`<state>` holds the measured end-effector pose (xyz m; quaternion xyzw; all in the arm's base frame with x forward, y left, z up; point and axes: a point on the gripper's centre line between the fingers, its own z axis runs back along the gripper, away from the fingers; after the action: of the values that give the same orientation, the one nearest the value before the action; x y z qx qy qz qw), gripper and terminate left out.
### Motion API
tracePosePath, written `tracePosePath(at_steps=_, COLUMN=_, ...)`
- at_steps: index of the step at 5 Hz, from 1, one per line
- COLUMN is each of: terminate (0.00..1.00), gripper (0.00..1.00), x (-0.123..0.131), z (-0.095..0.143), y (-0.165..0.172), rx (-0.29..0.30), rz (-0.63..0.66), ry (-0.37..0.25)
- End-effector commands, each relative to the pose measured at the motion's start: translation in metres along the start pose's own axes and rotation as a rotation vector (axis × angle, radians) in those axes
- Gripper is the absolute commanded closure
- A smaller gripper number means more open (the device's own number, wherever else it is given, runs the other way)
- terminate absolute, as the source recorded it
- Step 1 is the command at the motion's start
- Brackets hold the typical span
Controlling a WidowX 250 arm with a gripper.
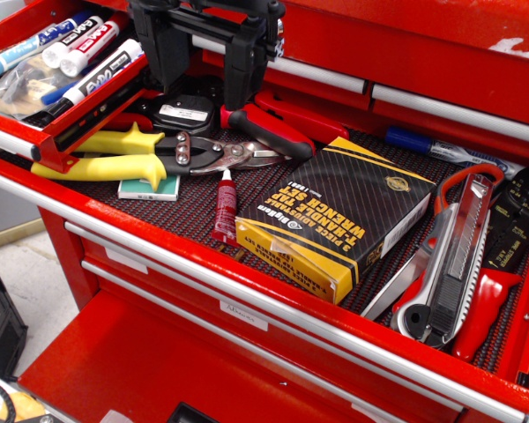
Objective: Pick up box cutter and put into drawer
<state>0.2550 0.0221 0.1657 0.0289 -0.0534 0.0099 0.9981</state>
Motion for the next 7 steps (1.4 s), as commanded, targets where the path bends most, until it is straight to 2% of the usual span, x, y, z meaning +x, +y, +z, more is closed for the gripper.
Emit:
tracePosePath(at_steps=1, terminate=0.00, gripper=0.00, x=0.000, z=0.000, y=0.000, rx=0.000, rz=0.000, ry=0.000)
tracePosePath(at_steps=2, terminate=0.00, gripper=0.00, x=0.000, z=0.010, y=-0.050, rx=0.087, rz=0.145, ry=-0.024)
tracePosePath(at_steps=3, terminate=0.00, gripper=0.00, x=0.000, z=0.017, y=-0.099, rx=0.105, rz=0.244, ry=-0.029)
tracePosePath(at_steps=5, terminate=0.00, gripper=0.00, x=0.010, z=-0.006, y=-0.189, rx=0.145, rz=0.156, ry=-0.084)
tracePosePath(at_steps=6, terminate=0.00, gripper=0.00, x=0.020, z=-0.027, y=-0.202, rx=0.091, rz=0.117, ry=-0.081)
tracePosePath(at_steps=7, terminate=0.00, gripper=0.00, x=0.028, z=-0.041, y=-0.201, rx=0.084, rz=0.078, ry=-0.095)
